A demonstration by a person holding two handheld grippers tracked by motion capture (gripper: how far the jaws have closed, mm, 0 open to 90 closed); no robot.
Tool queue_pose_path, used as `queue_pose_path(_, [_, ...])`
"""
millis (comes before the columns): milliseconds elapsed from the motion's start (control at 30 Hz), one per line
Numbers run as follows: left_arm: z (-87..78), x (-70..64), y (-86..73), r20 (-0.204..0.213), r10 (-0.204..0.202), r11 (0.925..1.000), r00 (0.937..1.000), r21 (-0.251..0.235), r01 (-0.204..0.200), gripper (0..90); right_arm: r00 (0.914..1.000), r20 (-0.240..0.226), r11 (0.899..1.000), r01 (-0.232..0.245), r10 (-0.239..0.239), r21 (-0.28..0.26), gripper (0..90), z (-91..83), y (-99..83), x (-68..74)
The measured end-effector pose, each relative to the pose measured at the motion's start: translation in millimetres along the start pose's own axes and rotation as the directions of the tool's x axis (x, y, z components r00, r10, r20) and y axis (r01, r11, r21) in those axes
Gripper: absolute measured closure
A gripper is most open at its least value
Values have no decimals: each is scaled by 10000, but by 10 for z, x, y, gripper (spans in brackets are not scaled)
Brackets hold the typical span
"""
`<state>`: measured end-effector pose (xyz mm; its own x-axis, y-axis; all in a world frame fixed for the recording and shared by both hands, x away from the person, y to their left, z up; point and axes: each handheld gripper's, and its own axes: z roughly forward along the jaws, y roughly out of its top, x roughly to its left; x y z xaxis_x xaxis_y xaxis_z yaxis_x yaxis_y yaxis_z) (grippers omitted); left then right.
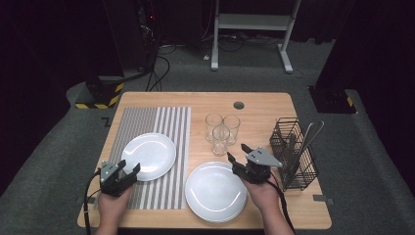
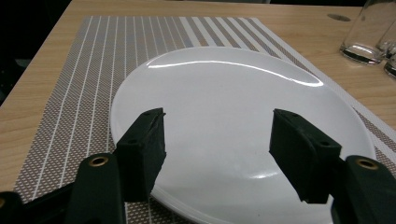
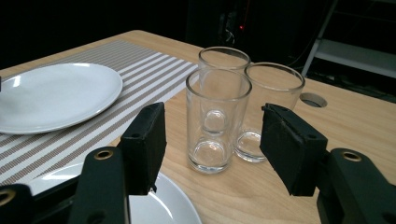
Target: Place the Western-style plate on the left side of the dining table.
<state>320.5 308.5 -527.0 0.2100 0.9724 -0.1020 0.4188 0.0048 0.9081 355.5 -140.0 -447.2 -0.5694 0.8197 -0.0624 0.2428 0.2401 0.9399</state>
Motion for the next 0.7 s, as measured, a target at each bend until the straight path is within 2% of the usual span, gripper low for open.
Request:
queue_pose_path(100, [13, 4, 2, 7, -82, 9999, 10000, 103, 82, 350, 9999, 121, 10000, -10, 9, 79, 405, -3, 26, -9])
queue_pose_path(200, [20, -11, 1, -69, 68, 9999, 10000, 157, -67, 347, 9996, 290, 9999, -5, 0, 148, 382, -1, 53, -23])
queue_pose_path(333, [23, -28, -2, -151, 172, 9996, 9997, 213, -168, 342, 9989, 330, 9994, -322, 319, 98, 341, -10, 99, -71])
queue_pose_path(433, [27, -36, -1, -177, 236, 9995, 9996, 215, -232, 342, 9988, 283, 9991, -408, 405, 85, 304, -6, 116, -74])
queue_pose_path(600, [30, -42, -1, -213, 298, 9993, 9993, 225, -293, 342, 9989, -67, 9988, -467, 469, 170, 245, 2, 122, -61])
queue_pose_path(700, [30, -40, -1, -227, 325, 9992, 9992, 261, -319, 341, 9979, 14, 9979, -642, 642, 80, 245, -8, 127, -71])
